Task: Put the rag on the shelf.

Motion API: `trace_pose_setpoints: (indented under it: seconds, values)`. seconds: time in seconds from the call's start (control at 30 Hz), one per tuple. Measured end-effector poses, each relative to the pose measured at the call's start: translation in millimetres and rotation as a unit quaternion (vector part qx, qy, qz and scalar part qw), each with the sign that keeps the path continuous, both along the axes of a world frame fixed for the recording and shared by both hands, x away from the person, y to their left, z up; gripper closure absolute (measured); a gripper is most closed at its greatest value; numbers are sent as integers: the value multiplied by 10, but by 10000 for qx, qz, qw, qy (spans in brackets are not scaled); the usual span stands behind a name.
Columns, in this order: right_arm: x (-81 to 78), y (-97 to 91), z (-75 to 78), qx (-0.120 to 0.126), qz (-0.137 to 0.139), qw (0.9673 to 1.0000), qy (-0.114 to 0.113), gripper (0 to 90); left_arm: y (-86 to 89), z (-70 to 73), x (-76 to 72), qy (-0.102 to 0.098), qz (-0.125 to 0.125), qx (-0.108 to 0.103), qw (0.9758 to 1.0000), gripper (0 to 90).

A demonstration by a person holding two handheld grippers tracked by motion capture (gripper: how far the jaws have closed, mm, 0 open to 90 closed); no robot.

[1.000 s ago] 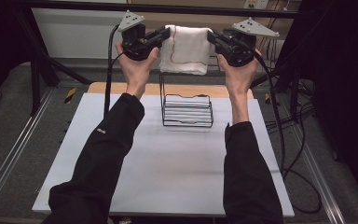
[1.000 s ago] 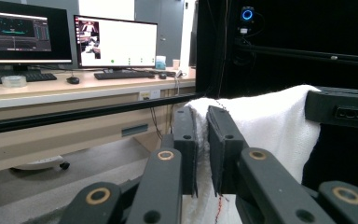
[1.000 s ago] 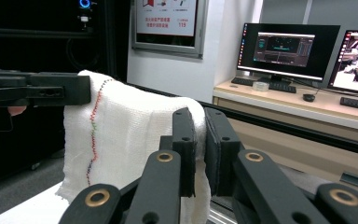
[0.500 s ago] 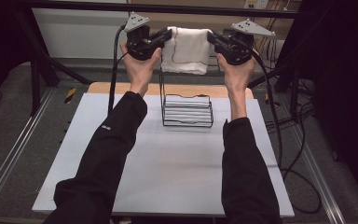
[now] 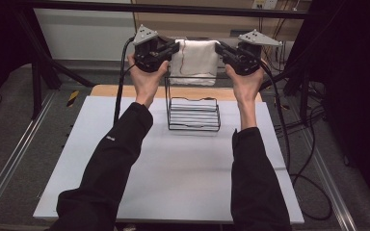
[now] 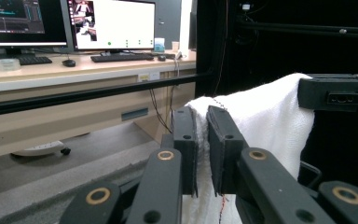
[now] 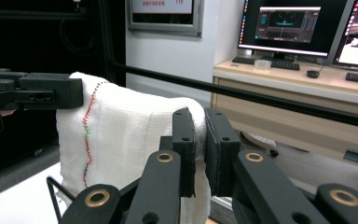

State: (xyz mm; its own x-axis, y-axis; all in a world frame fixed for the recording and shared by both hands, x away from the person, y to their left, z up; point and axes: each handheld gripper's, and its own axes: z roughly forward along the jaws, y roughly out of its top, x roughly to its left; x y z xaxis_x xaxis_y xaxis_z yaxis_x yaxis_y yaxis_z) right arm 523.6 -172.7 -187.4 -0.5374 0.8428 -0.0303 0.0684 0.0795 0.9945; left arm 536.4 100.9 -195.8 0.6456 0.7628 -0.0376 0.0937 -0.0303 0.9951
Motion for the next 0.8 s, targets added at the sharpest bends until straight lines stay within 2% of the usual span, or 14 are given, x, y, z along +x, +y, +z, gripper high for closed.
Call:
trace_pose_setpoints:
  seconds: [0.43,0.8]
  values:
    - [-106,-41,-199,-45,46,9998,183,836,-12,-201,-107,104,-105,34,9999,822]
    - [-137,-45,-255,-113,65,9997,211,836,-2,-278,-162,147,-146,100,9997,822]
